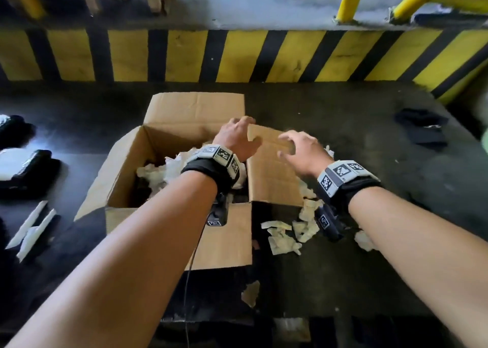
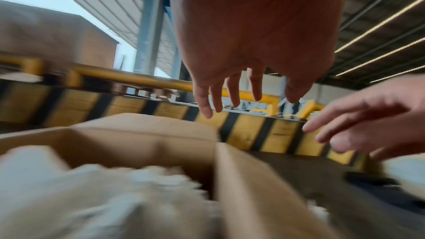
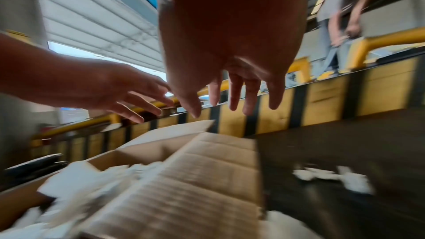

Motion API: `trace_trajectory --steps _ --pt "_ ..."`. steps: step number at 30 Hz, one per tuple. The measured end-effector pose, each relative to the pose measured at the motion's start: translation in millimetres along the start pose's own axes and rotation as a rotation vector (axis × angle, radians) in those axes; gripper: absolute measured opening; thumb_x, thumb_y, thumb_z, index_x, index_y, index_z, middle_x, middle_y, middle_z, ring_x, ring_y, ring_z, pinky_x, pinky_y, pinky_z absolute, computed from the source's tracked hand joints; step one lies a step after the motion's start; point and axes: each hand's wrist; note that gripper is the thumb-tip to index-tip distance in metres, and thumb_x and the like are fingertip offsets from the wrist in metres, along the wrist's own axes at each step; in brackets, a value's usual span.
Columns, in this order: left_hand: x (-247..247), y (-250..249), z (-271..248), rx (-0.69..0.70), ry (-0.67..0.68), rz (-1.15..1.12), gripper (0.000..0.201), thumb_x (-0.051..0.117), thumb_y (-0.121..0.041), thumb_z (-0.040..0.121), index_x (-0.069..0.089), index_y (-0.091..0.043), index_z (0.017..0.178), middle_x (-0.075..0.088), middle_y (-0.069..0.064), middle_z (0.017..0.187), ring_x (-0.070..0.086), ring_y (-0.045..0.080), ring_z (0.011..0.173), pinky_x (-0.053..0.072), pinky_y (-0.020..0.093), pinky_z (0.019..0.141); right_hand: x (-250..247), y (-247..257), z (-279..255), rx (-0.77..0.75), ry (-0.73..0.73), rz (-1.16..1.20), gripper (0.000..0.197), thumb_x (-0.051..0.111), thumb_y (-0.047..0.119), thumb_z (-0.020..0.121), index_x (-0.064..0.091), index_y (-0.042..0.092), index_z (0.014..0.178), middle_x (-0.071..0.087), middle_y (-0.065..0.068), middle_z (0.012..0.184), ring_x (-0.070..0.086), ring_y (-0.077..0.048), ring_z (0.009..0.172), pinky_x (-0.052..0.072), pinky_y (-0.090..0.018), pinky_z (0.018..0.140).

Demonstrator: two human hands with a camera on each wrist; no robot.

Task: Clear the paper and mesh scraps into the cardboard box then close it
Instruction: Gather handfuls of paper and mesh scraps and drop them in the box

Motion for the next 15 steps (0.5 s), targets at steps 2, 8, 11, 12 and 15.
trace_trajectory --steps 2,8,11,12,15 --pt "23.8 -51.8 1.1 0.117 0.049 -0.009 0.057 0.056 -0.045 0.092 0.041 -0.027 0.144 0.047 0.01 0.142 0.045 0.03 0.129 0.037 0.04 0.107 -18.4 -46.3 -18.0 0.147 0.019 -0.049 0.053 0.07 0.035 0.087 0.052 0.02 0.134 0.054 -0.017 0.131 0.054 -0.035 0.121 0.044 -0.042 0.102" --pt "116.2 -149.6 -18.9 0.255 0.265 -0.037 0.061 0.06 -0.042 0.091 0.039 -0.025 0.145 0.049 0.008 0.143 0.046 0.028 0.132 0.037 0.035 0.106 -37.3 -175.5 -104.2 0.596 0.146 -0.073 0.078 0.076 0.043 0.081 0.036 0.022 0.145 0.041 -0.018 0.142 0.047 -0.038 0.129 0.039 -0.045 0.108" --pt "169.8 -158.6 -35.7 0.192 0.39 0.115 0.072 0.059 -0.052 0.09 0.029 -0.028 0.15 0.046 0.007 0.145 0.046 0.027 0.133 0.034 0.037 0.105 -18.6 -226.4 -144.4 0.745 0.231 -0.087 0.094 0.076 0.056 0.071 0.031 0.026 0.147 0.036 -0.018 0.146 0.043 -0.038 0.132 0.038 -0.046 0.108" --pt "187.8 -154.2 -40.6 0.159 0.433 0.152 0.078 0.061 -0.055 0.088 0.026 -0.028 0.152 0.043 0.009 0.147 0.045 0.028 0.133 0.034 0.037 0.106 -11.3 -238.5 -155.6 0.777 0.264 -0.073 0.098 0.076 0.058 0.069 0.028 0.027 0.148 0.032 -0.018 0.15 0.04 -0.039 0.135 0.036 -0.047 0.109" --pt "244.3 -120.0 -48.6 -0.003 0.56 0.167 0.106 0.073 -0.062 0.072 0.012 -0.033 0.154 0.027 0.017 0.155 0.04 0.04 0.136 0.037 0.049 0.11 19.3 -269.9 -182.6 0.831 0.329 -0.018 0.11 0.076 0.056 0.072 0.009 0.03 0.156 0.017 -0.016 0.16 0.024 -0.04 0.145 0.028 -0.046 0.113"
Point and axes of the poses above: each hand's wrist, its own z-axis towards the middle knuckle, its own x-axis out of the palm, y = z × x
